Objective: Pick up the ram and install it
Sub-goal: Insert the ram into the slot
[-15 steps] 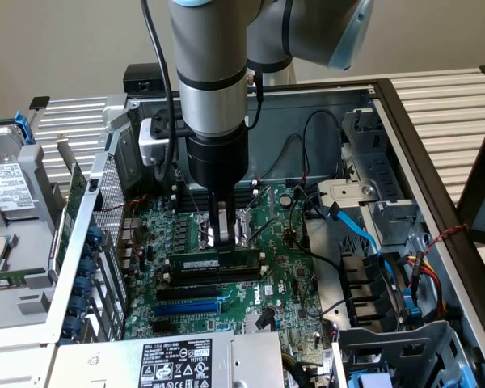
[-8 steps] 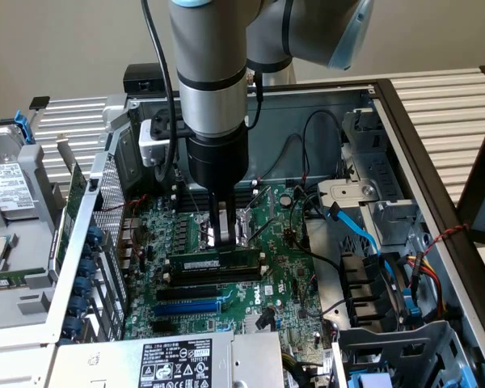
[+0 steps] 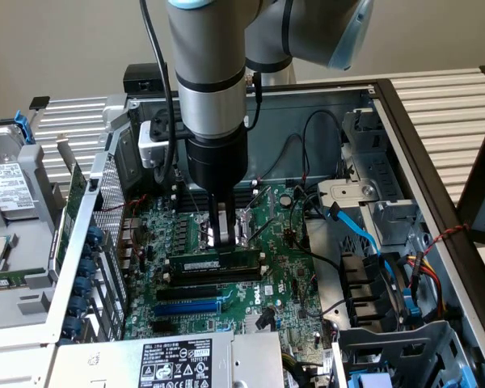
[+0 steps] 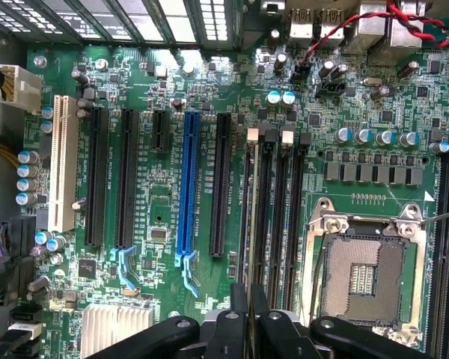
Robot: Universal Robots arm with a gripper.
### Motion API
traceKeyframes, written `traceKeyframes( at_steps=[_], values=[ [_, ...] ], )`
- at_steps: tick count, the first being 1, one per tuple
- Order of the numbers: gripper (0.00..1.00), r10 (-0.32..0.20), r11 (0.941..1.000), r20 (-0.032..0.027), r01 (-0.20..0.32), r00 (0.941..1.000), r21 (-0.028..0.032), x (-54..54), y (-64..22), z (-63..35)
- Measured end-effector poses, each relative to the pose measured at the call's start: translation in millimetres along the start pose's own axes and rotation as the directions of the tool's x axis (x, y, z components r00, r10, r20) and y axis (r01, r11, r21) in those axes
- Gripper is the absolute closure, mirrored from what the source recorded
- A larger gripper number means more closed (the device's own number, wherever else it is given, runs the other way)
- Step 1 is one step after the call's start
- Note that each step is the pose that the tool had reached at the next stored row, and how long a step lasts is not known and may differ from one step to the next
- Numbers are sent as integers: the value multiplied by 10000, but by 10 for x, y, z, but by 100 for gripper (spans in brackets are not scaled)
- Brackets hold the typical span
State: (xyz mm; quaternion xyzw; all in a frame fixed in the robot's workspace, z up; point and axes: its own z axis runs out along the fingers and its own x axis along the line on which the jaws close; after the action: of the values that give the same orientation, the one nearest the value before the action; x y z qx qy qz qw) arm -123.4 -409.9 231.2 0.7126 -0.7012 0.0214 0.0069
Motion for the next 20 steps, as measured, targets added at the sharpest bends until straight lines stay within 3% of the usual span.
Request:
traceKeyframes(
  at_steps=[20],
  values=[
    [87, 13, 10000, -21, -13, 10000, 47, -4, 3, 20]
  ],
)
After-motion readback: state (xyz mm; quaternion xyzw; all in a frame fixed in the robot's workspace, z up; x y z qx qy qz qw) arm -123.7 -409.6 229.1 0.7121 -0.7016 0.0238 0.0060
